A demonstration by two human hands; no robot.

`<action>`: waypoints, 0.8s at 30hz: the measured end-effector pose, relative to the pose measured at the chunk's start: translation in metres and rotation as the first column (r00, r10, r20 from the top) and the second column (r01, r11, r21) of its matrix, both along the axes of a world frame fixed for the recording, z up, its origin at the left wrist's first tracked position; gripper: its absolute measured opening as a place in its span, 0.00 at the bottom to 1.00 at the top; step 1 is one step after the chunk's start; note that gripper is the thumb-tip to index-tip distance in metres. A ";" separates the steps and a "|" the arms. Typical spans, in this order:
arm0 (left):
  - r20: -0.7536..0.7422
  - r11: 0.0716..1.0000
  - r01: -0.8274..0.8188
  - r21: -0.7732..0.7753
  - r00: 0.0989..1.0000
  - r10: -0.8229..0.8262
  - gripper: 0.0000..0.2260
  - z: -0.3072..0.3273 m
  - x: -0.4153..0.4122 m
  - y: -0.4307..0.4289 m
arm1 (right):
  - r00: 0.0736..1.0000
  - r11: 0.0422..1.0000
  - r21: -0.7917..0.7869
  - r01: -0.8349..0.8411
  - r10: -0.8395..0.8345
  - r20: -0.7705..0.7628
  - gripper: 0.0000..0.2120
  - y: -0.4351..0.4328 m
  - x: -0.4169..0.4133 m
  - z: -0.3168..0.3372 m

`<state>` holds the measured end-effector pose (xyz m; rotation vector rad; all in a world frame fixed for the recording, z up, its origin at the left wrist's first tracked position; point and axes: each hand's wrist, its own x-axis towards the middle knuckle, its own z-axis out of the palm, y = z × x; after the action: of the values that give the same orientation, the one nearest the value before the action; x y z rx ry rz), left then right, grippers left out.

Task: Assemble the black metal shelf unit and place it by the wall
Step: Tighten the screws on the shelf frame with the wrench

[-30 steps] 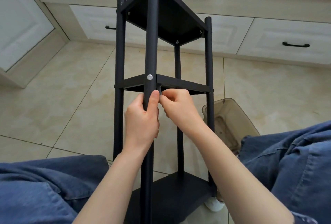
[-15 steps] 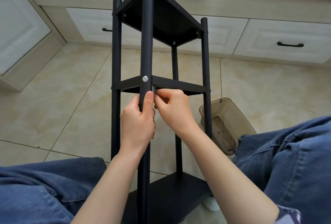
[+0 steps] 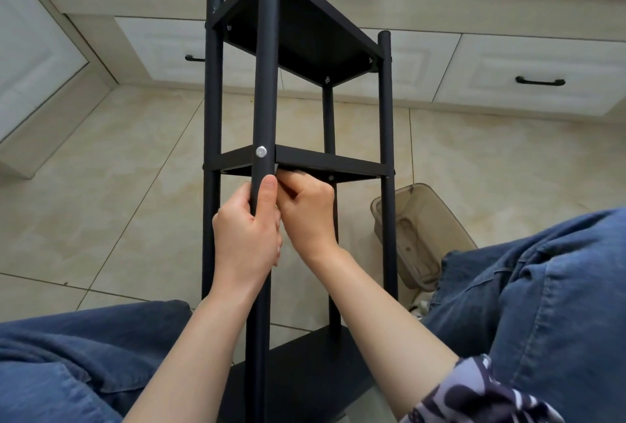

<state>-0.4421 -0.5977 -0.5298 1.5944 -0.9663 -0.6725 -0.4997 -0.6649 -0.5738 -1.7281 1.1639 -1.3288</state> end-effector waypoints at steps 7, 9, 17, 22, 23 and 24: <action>0.036 1.000 -0.003 0.000 0.999 0.003 0.20 -0.001 0.000 0.001 | 0.999 0.996 -0.088 0.016 -0.019 -0.042 0.07 -0.002 -0.001 -0.004; 0.044 1.000 -0.011 0.000 0.999 0.011 0.20 -0.001 0.001 0.001 | 0.999 0.998 -0.054 -0.013 0.011 -0.048 0.07 -0.002 -0.006 -0.002; 0.083 0.998 -0.064 0.000 0.995 0.064 0.19 -0.001 0.004 -0.001 | 0.987 0.936 0.323 -0.143 0.159 -0.024 0.15 0.000 -0.024 0.016; 0.102 0.997 -0.072 0.014 0.992 0.070 0.18 -0.003 0.010 -0.003 | 0.976 0.918 0.336 -0.213 0.214 0.035 0.16 0.000 -0.023 0.024; 0.112 0.997 -0.074 0.016 0.991 0.072 0.18 -0.004 0.012 -0.003 | 0.977 0.913 0.350 -0.211 0.209 0.045 0.15 0.000 -0.023 0.024; 0.118 0.997 -0.076 0.014 0.990 0.073 0.19 -0.005 0.015 -0.003 | 0.978 0.907 0.365 -0.208 0.201 0.057 0.14 0.000 -0.022 0.024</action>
<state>-0.4270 -0.6006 -0.5343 1.6929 -0.9830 -0.5425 -0.5214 -0.6647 -0.5498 -1.5103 1.1056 -0.9269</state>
